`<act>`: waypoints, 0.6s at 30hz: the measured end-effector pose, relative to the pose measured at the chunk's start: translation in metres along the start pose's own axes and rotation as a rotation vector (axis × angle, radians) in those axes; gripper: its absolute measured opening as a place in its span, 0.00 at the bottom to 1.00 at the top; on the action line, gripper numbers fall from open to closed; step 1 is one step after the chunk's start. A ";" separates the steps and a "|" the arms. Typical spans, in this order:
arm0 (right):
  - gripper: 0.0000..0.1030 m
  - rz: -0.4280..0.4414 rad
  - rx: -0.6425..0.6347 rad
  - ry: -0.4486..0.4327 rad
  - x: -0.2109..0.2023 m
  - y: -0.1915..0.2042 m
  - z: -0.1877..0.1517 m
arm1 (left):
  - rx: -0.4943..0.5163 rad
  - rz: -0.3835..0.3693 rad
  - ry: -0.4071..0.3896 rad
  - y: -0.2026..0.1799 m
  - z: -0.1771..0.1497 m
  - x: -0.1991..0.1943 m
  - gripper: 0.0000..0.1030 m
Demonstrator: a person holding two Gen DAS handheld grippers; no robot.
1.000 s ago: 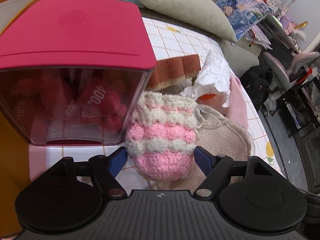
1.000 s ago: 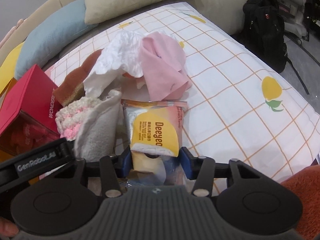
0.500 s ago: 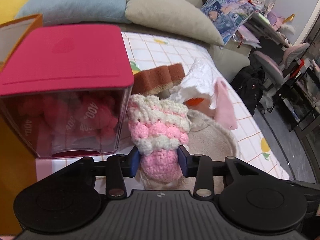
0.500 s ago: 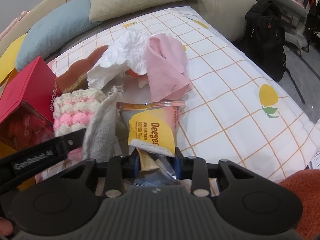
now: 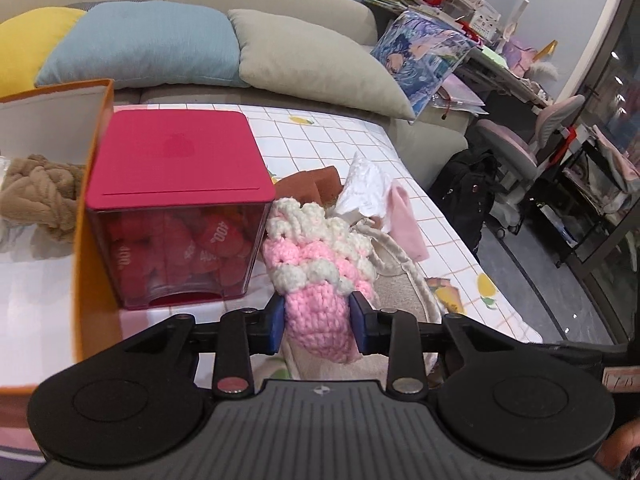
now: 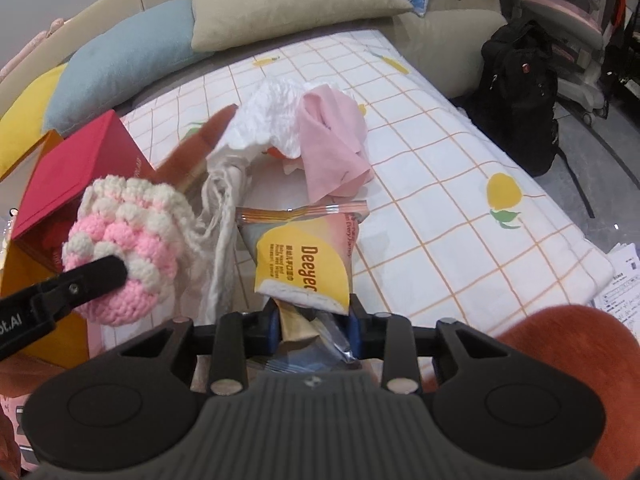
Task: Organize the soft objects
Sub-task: 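Carry the pouch and packet into the white box and open both tools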
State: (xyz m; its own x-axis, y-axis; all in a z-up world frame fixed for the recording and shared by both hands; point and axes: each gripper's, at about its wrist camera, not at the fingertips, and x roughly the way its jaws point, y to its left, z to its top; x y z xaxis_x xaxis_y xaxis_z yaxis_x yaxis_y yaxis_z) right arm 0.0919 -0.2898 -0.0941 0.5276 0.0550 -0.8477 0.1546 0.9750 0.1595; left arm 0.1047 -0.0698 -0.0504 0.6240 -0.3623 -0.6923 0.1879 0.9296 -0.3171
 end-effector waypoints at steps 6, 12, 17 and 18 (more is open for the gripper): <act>0.30 -0.066 0.015 -0.046 -0.022 -0.004 -0.010 | -0.015 0.009 -0.025 0.004 -0.005 -0.024 0.36; 0.30 -0.135 0.042 -0.055 -0.031 -0.005 -0.013 | -0.008 -0.009 -0.047 0.003 -0.011 -0.043 0.36; 0.27 -0.220 -0.082 -0.149 -0.045 0.016 -0.016 | -0.012 -0.022 -0.066 0.006 -0.014 -0.054 0.36; 0.27 -0.212 -0.101 -0.154 -0.047 0.019 -0.016 | -0.015 -0.026 -0.074 0.006 -0.013 -0.056 0.36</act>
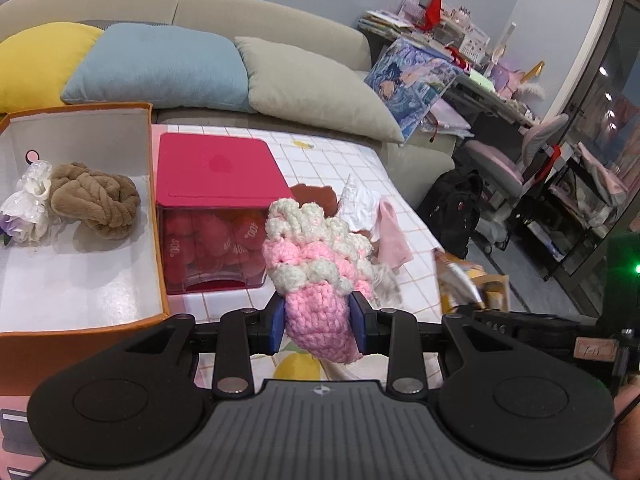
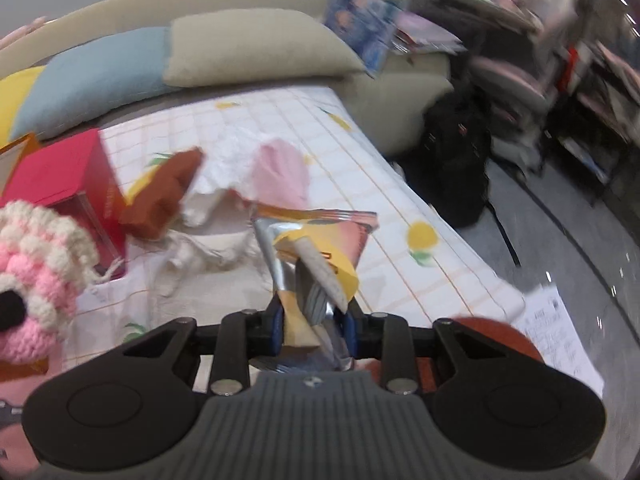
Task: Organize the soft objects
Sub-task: 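Carry the pouch and packet into the white box and open both tools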
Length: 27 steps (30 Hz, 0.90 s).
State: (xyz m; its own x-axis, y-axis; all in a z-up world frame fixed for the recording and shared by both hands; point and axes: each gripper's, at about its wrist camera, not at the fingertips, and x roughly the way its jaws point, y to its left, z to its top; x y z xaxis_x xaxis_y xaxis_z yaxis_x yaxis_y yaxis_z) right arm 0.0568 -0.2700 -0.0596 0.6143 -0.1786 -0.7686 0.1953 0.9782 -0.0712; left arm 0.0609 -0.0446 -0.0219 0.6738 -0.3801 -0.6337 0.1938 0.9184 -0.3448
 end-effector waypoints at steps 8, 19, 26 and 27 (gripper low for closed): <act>0.25 0.101 -0.058 -0.019 -0.023 0.018 0.003 | -0.023 0.013 -0.073 0.008 0.006 -0.025 0.36; 0.25 0.402 -0.170 -0.012 -0.062 0.084 0.016 | -0.093 0.130 -0.141 0.047 0.012 -0.065 0.36; 0.25 0.584 -0.291 -0.015 -0.077 0.144 0.037 | -0.124 0.254 -0.130 0.095 0.024 -0.080 0.36; 0.25 0.605 -0.308 -0.010 -0.078 0.154 0.041 | -0.117 0.272 -0.120 0.100 0.027 -0.079 0.36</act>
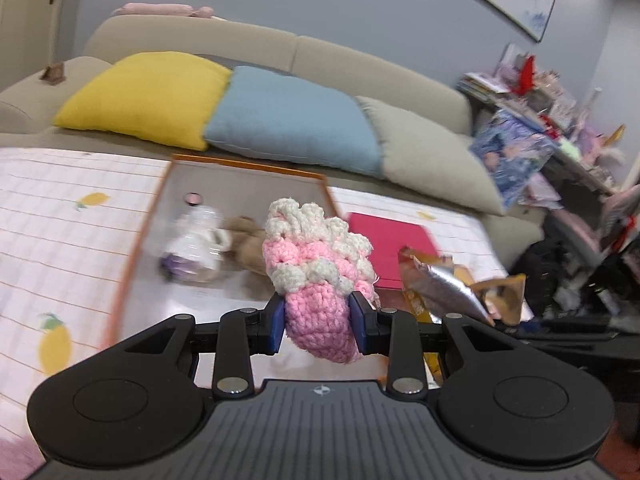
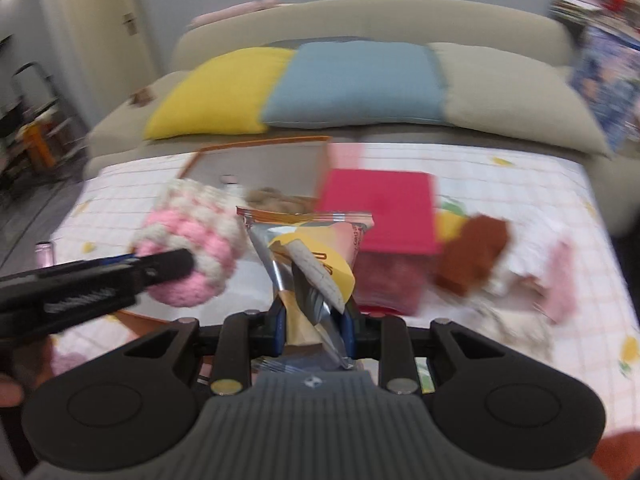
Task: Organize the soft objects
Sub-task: 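Carry the pouch and packet into the white box and open both tools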
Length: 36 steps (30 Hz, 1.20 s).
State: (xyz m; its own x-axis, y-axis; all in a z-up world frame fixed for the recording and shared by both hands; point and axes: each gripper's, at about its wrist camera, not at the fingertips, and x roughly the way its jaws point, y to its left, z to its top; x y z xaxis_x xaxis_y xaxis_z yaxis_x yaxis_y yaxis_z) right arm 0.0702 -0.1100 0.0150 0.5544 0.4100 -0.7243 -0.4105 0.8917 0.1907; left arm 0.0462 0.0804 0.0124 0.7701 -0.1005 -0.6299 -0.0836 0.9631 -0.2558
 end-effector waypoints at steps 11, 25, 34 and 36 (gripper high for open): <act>0.25 0.044 -0.145 0.136 0.086 0.055 0.050 | 0.147 0.144 0.130 0.033 0.019 0.042 0.36; 0.24 0.038 -0.283 0.315 0.172 0.071 0.070 | 0.412 0.262 0.296 0.038 0.016 0.106 0.37; 0.25 0.022 -0.288 0.377 0.201 0.069 0.067 | 0.506 0.308 0.331 0.038 0.011 0.128 0.39; 0.25 0.020 -0.286 0.385 0.203 0.068 0.065 | 0.538 0.318 0.336 0.034 0.008 0.129 0.41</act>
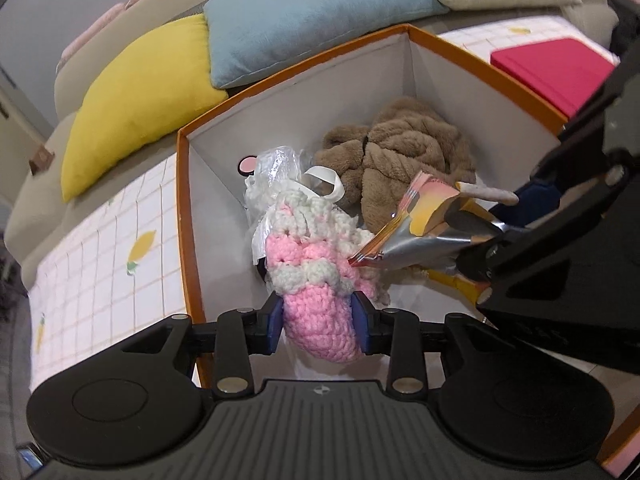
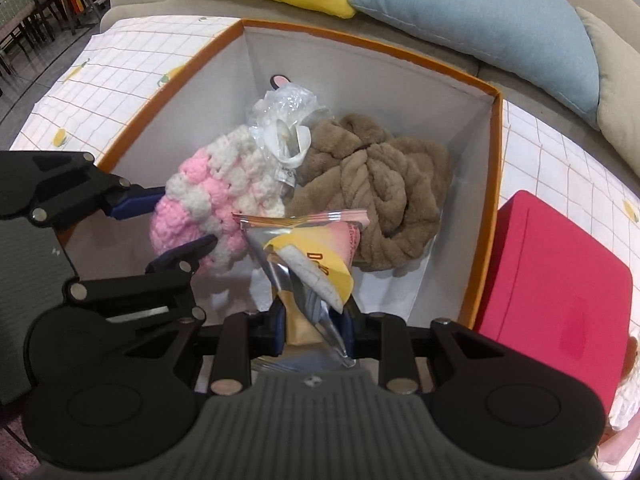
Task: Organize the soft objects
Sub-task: 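Carry the pouch and packet into the white box and open both tools, then move both tools back to the cream cloth bag on the sheet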
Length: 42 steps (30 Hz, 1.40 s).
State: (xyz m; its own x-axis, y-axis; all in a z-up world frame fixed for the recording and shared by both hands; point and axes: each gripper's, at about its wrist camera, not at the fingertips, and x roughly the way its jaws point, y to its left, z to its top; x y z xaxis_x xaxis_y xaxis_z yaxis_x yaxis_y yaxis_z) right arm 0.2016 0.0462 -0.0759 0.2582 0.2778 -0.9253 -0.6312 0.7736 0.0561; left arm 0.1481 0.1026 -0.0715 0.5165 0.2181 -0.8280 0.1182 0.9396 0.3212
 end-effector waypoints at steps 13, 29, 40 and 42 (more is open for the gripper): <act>0.35 -0.002 -0.098 0.026 -0.004 0.005 -0.007 | 0.134 0.054 -0.004 -0.012 -0.006 -0.005 0.72; 0.70 -0.029 -0.024 -0.193 -0.100 -0.018 -0.015 | -0.117 -0.006 -0.186 0.012 -0.011 -0.082 0.76; 0.71 -0.107 0.141 -0.458 -0.165 -0.038 -0.114 | -0.302 -0.182 -0.408 -0.012 -0.025 -0.151 0.76; 0.71 -0.120 0.177 -0.495 -0.174 -0.045 -0.138 | -0.334 -0.235 -0.420 -0.019 -0.029 -0.154 0.76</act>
State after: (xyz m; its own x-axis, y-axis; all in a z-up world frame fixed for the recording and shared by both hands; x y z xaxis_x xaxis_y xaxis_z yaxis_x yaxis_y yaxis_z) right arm 0.0839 -0.1155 0.0309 0.6616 0.3839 -0.6441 -0.4541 0.8887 0.0633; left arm 0.0420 0.0588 0.0362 0.8084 -0.0657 -0.5849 0.0317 0.9972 -0.0681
